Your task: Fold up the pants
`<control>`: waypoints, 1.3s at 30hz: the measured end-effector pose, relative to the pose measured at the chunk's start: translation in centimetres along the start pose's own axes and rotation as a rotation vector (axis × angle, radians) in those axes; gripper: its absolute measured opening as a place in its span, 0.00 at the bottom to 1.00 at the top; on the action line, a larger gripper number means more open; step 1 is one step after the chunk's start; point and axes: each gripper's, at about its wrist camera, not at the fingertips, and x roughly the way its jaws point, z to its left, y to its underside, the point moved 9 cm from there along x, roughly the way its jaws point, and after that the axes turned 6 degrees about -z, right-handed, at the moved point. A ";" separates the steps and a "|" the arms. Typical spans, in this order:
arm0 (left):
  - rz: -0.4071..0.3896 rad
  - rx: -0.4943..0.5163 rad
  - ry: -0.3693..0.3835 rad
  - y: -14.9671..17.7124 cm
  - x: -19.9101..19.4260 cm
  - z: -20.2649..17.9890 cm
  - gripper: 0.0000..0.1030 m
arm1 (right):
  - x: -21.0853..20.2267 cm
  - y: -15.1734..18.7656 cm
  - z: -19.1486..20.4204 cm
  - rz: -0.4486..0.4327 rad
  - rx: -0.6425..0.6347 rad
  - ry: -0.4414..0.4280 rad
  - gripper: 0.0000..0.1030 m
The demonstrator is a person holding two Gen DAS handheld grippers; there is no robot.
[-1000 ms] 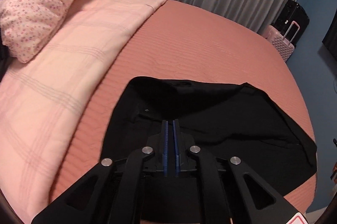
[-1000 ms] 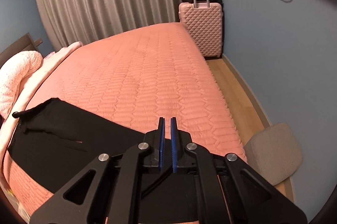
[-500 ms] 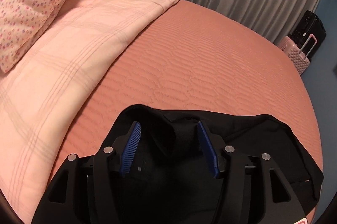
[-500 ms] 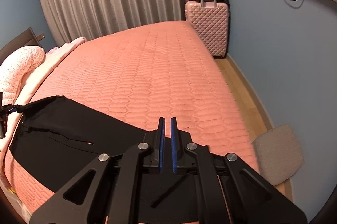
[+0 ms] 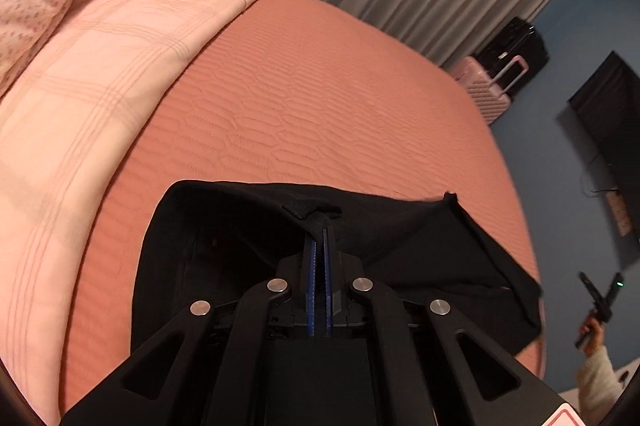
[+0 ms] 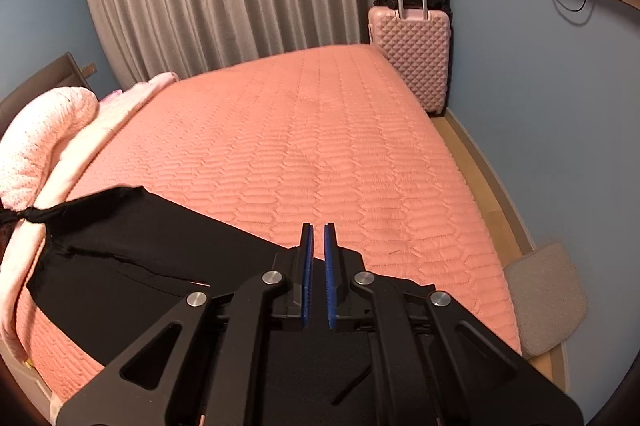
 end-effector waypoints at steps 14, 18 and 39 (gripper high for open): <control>0.253 -0.049 -0.368 17.8 -2.3 12.2 0.10 | -2.7 8.2 2.7 0.125 0.007 -0.040 0.07; 0.089 0.051 -0.577 14.9 -7.1 10.7 0.23 | -5.0 10.7 1.5 0.193 -0.058 0.039 0.56; -0.115 0.149 -0.510 17.0 -3.1 -16.2 0.66 | 6.4 17.2 0.3 0.410 -0.527 -0.064 0.04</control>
